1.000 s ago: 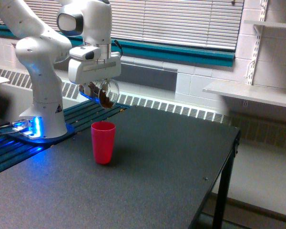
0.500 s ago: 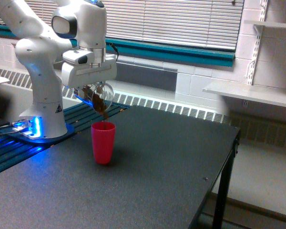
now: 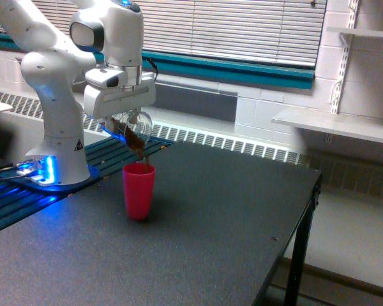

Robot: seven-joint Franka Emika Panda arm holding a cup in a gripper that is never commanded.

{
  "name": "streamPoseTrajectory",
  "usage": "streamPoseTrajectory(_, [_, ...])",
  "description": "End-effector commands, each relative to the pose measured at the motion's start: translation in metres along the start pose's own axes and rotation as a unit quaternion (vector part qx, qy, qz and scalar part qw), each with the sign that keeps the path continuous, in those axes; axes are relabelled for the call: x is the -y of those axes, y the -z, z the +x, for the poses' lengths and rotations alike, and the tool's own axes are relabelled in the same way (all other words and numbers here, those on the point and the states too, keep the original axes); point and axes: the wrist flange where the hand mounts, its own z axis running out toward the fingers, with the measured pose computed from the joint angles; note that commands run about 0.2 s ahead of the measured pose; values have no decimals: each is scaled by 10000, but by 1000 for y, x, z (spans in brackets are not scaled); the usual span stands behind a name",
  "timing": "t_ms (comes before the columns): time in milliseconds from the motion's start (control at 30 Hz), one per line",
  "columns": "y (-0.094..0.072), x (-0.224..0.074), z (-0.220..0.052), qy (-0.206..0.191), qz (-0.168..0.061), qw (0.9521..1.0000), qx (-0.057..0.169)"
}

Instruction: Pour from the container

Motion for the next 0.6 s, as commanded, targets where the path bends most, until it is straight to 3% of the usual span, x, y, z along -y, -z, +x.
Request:
streamPoseTrajectory(33, [-14,-3,-9,242,-119,9994,198])
streamPoseTrajectory(600, [-20,-3,-13,302,-238,9986,354])
